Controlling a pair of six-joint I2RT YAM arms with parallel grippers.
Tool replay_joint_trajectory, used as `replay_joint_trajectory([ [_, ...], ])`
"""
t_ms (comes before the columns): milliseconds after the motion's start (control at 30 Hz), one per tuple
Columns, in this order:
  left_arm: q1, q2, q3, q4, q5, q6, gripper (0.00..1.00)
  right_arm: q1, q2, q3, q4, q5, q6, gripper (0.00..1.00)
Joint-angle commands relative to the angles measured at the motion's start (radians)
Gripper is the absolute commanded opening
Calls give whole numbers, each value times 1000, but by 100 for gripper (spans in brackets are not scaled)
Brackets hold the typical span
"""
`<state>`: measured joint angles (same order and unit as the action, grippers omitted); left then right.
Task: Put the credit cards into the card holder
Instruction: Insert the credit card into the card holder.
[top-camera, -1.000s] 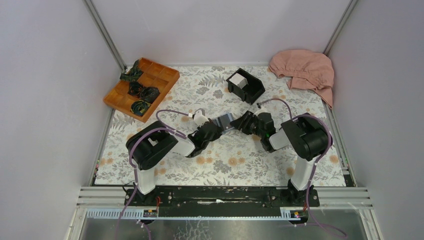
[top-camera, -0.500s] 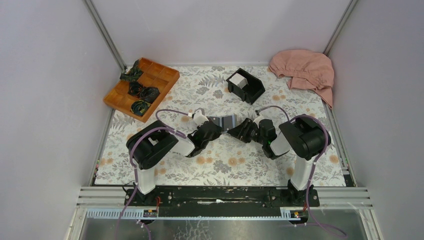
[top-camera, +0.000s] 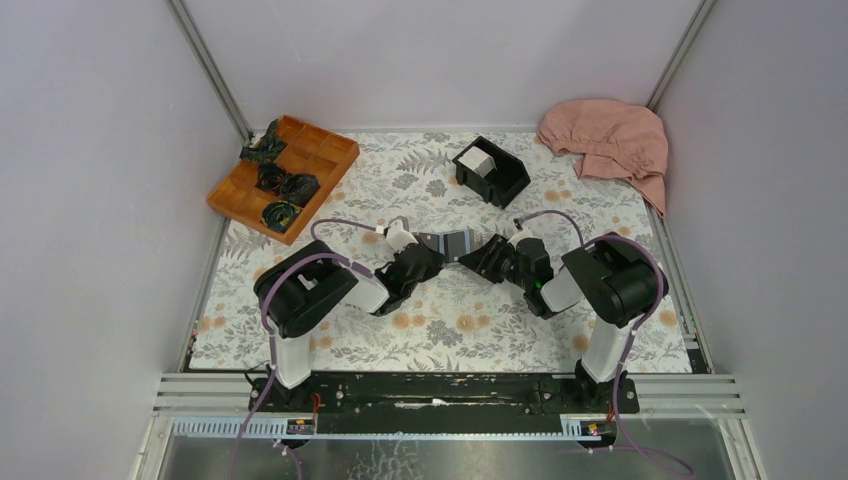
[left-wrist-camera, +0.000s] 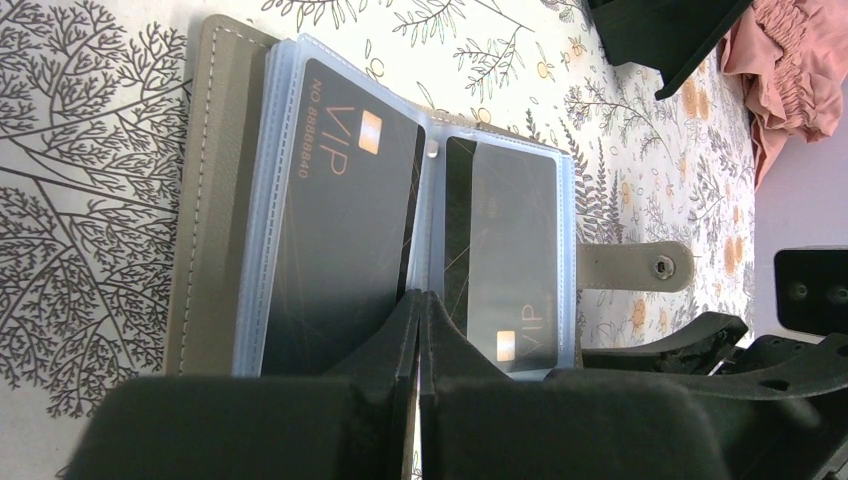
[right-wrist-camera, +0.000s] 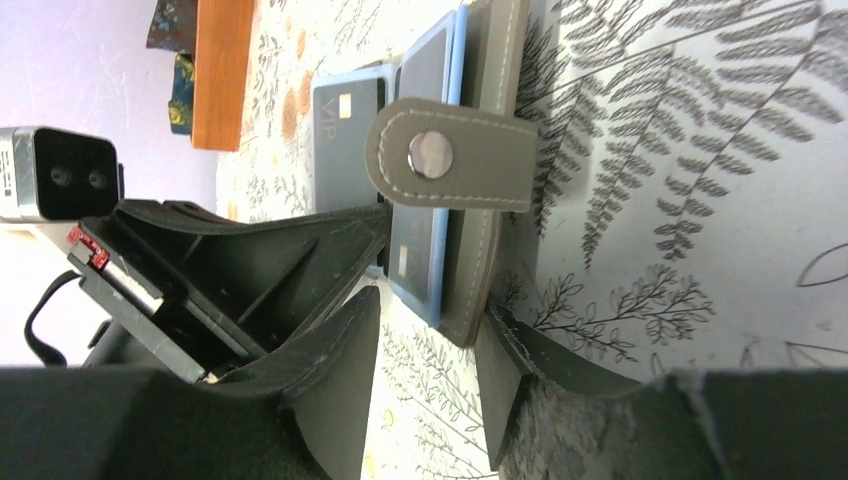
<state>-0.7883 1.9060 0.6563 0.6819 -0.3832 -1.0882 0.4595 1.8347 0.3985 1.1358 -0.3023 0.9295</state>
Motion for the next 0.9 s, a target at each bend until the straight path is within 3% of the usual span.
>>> replay_joint_trajectory([
  [0,28,141,-95,-447,18,91,0,1,-11,-10,-121,138,-68,46],
  [400,31,141,-95,-446,23,91,0,2,49,21,-79,107,-40,32],
  [600,30,59,-91,-484,14,98,2,2,44,21,-78,104,-33,7],
  [667,31,5,-89,-513,0,99,6,1,38,15,-77,109,-29,4],
  [767,30,-96,-92,-560,-30,91,32,2,27,6,-73,112,-23,0],
  [867,30,-208,-107,-606,-68,73,50,1,15,-1,-74,119,-15,0],
])
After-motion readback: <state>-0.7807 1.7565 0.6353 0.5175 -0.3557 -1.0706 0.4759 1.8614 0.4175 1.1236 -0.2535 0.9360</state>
